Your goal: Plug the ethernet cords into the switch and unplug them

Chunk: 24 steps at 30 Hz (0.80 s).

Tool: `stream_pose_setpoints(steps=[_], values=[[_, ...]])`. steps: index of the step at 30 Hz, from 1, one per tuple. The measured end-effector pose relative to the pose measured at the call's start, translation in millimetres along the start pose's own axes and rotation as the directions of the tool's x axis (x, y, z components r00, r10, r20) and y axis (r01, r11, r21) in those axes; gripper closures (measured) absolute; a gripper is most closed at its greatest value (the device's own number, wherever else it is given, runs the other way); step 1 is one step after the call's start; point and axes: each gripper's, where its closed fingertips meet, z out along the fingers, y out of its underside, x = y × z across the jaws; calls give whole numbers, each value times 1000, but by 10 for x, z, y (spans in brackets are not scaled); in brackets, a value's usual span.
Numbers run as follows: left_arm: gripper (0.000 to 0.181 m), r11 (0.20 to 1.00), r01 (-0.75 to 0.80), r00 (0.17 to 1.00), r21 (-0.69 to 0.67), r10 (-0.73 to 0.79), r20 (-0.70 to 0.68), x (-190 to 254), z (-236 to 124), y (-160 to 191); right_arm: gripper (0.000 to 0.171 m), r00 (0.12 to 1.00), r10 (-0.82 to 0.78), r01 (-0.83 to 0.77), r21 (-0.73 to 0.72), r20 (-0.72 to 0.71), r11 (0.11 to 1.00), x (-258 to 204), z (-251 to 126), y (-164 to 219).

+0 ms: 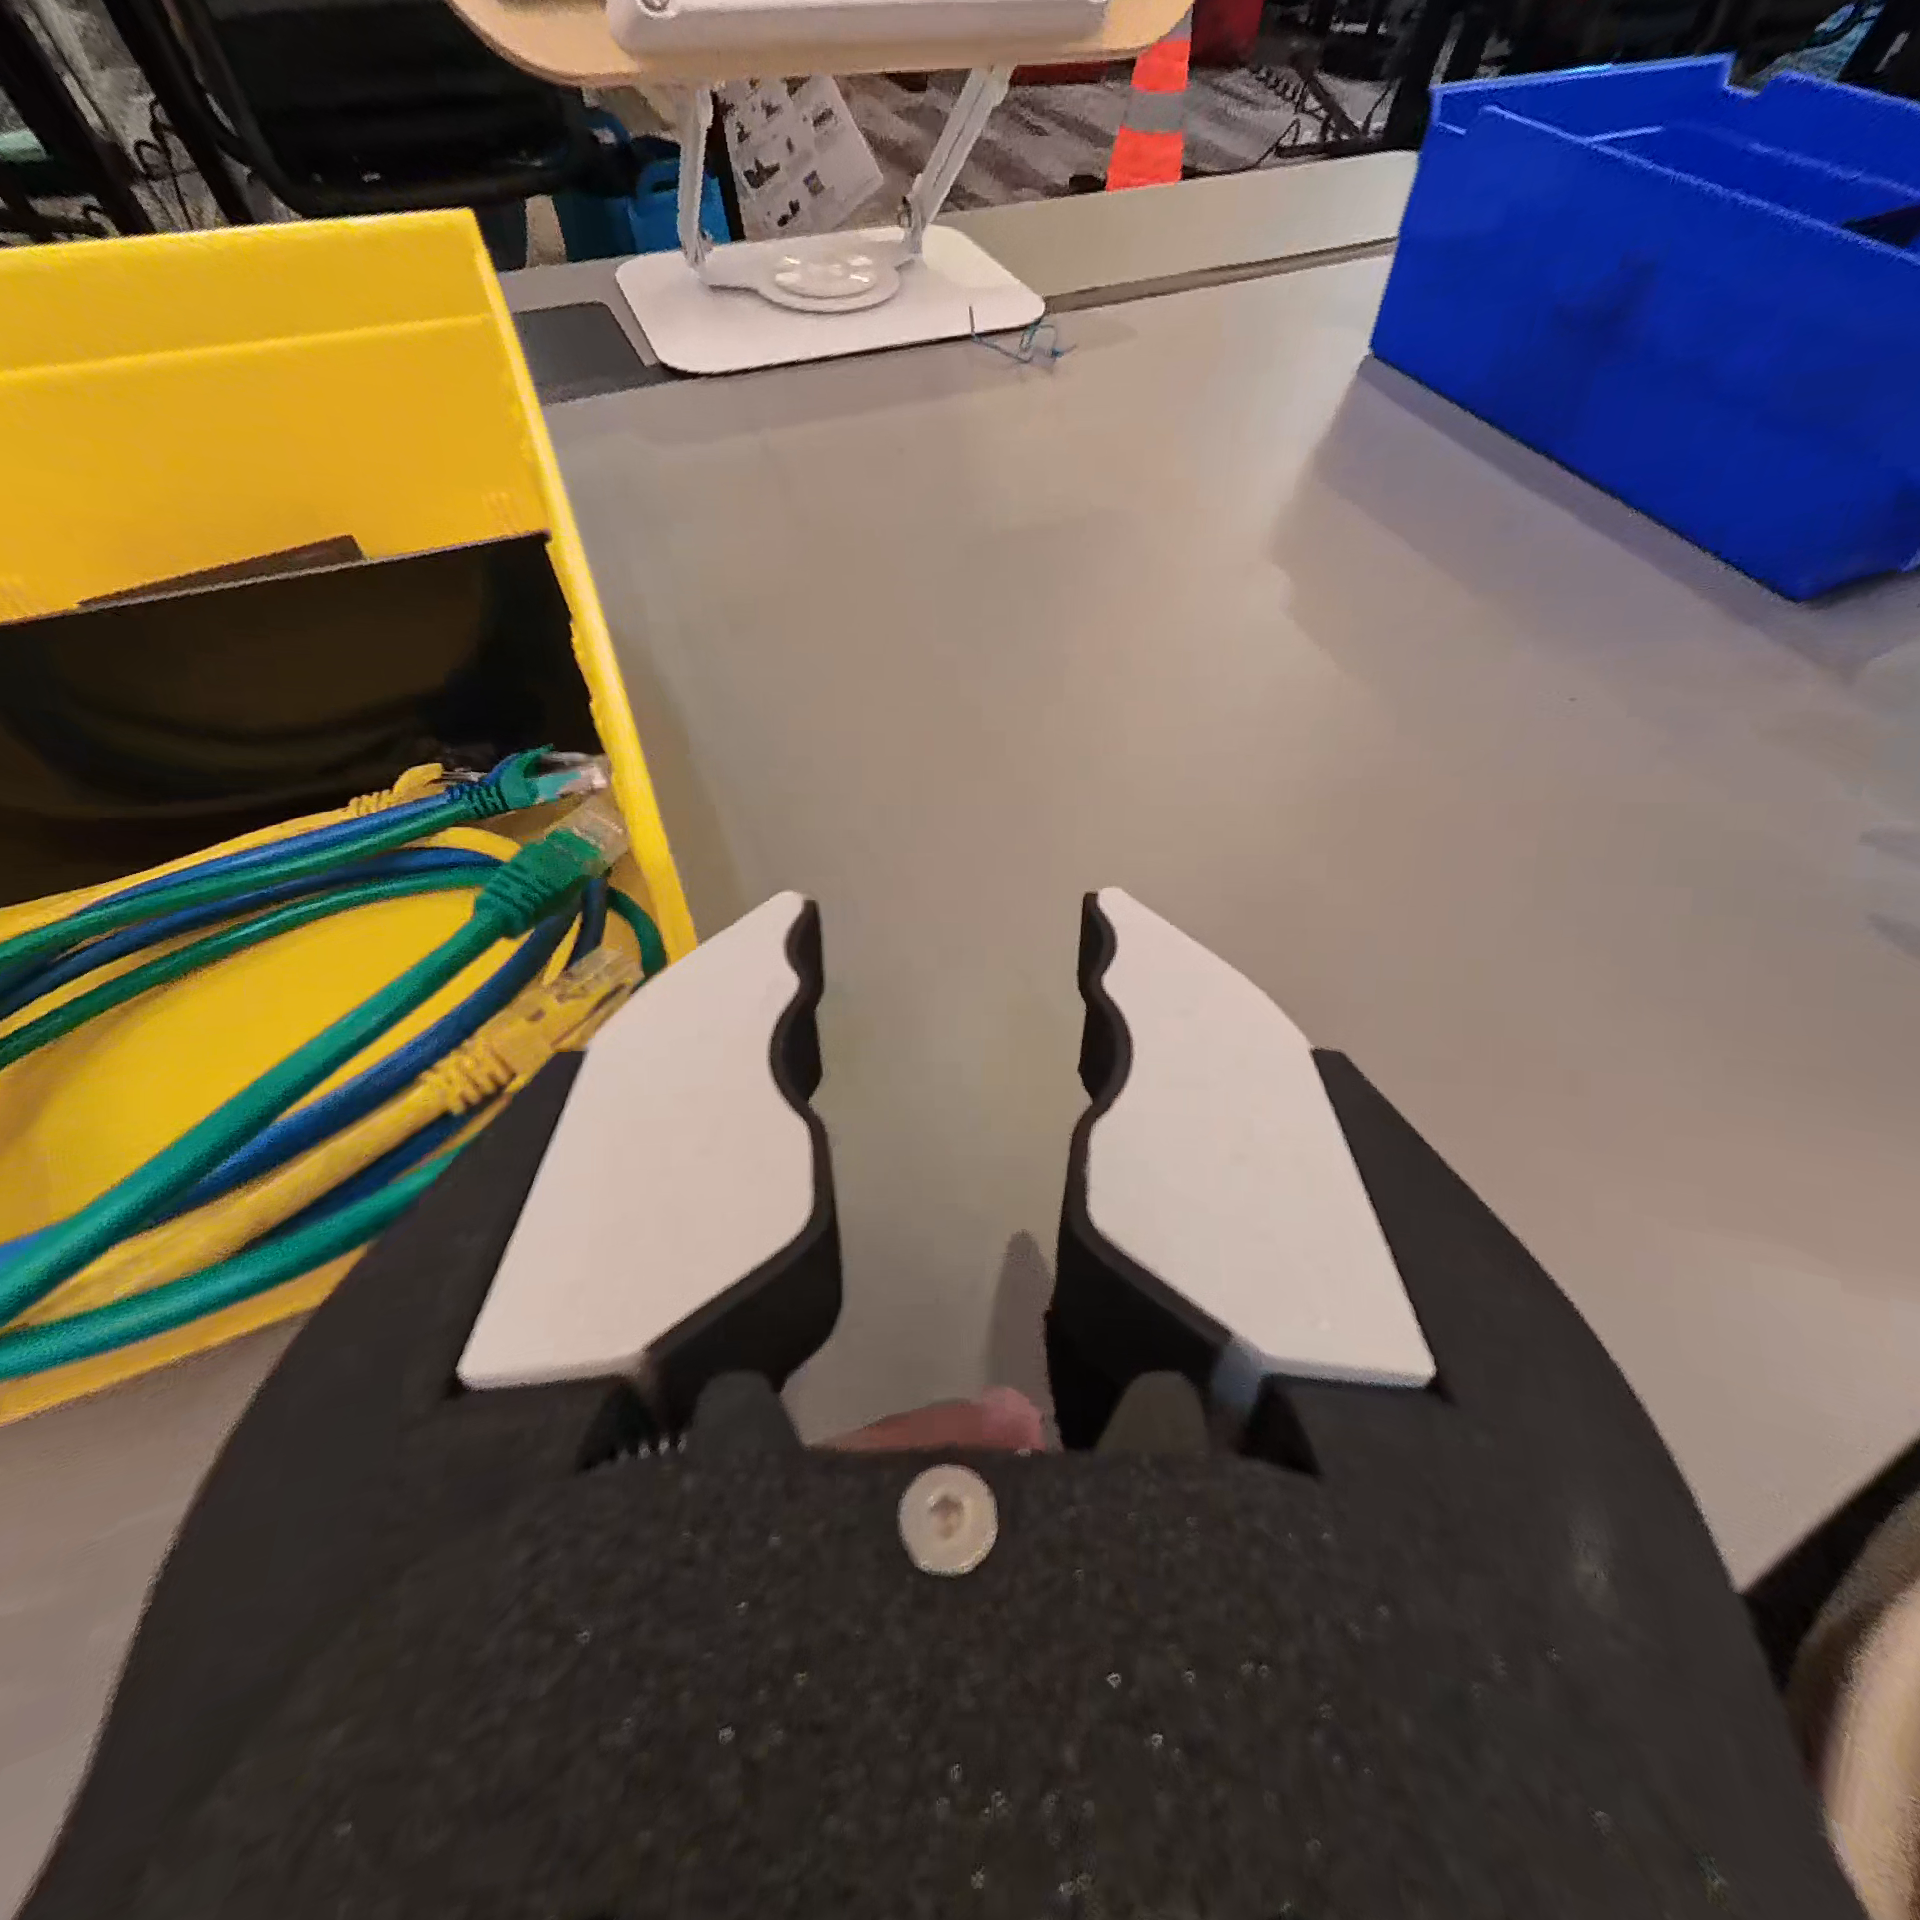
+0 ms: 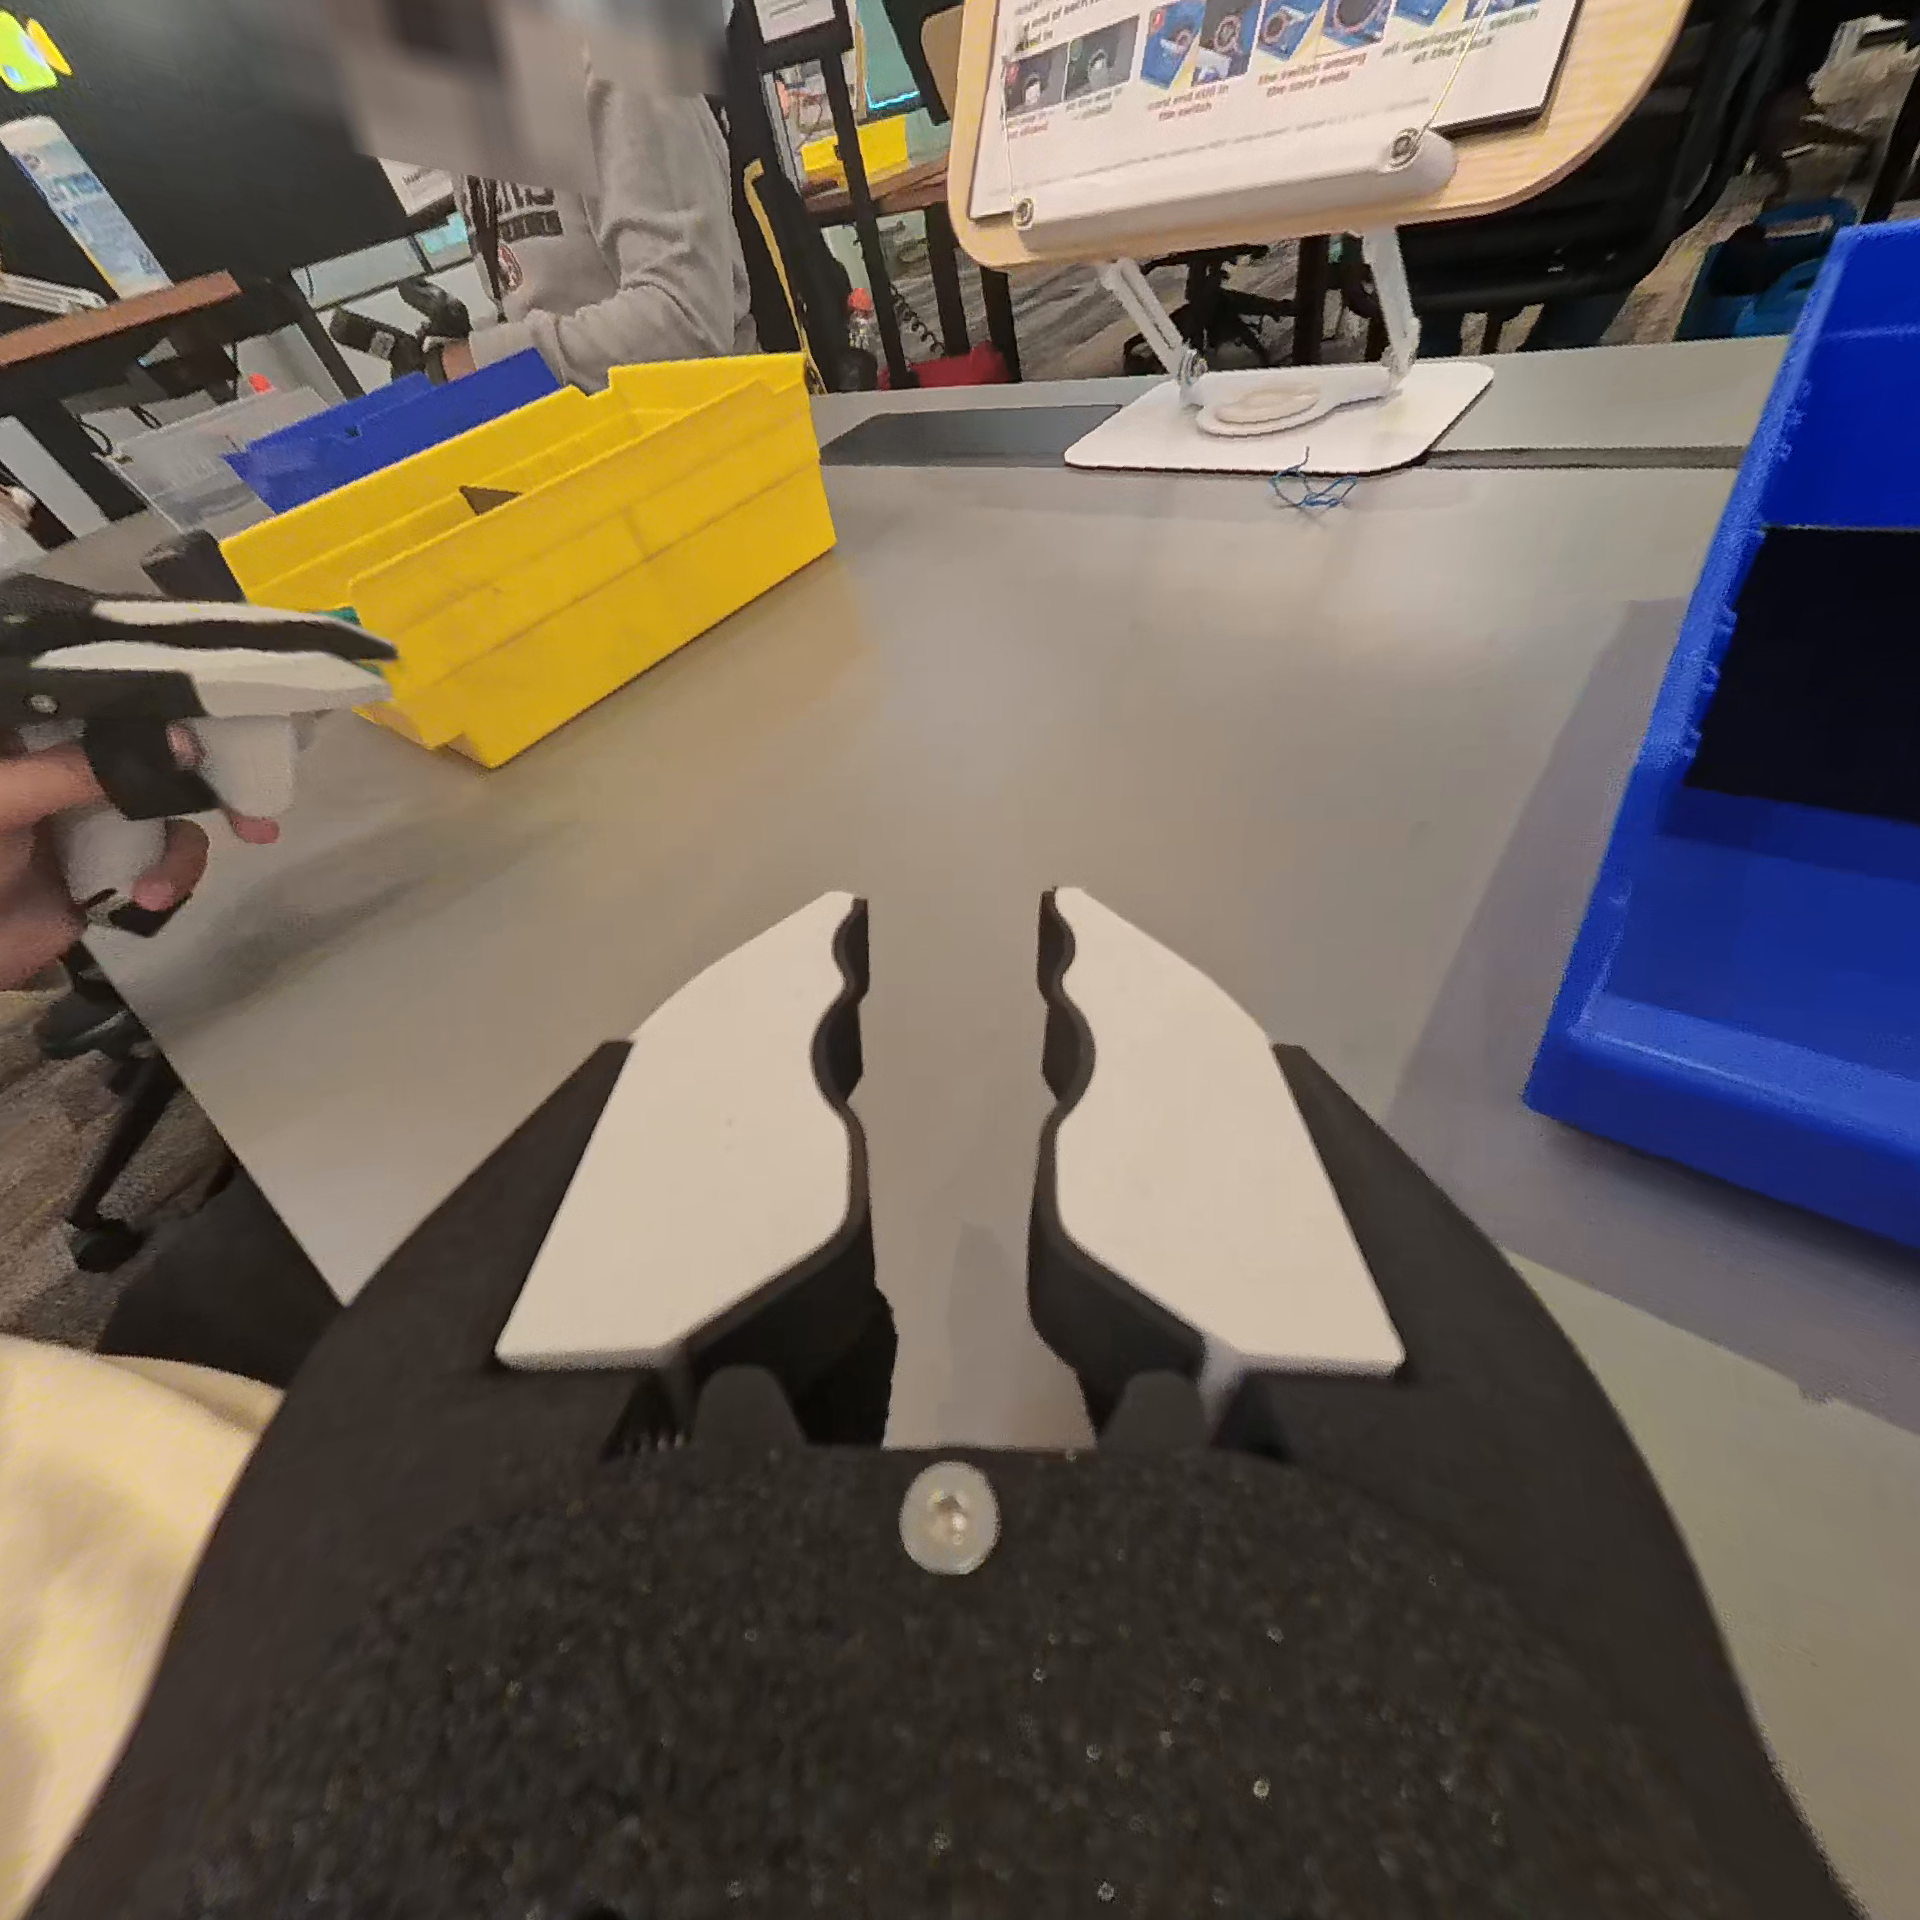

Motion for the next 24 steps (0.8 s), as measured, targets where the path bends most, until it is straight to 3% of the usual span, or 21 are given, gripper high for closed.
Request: stream_pose_setpoints(steps=[16, 24], values=[[140, 999, -36, 999, -26, 36, 7, -72, 384, -106, 141, 1000, -24, 24, -16, -8, 1000, -4, 14, 30], [133, 997, -71, 997, -11, 72, 28, 94, 104, -82, 141, 1000, -4, 4, 3, -12, 1000, 37, -25, 0]])
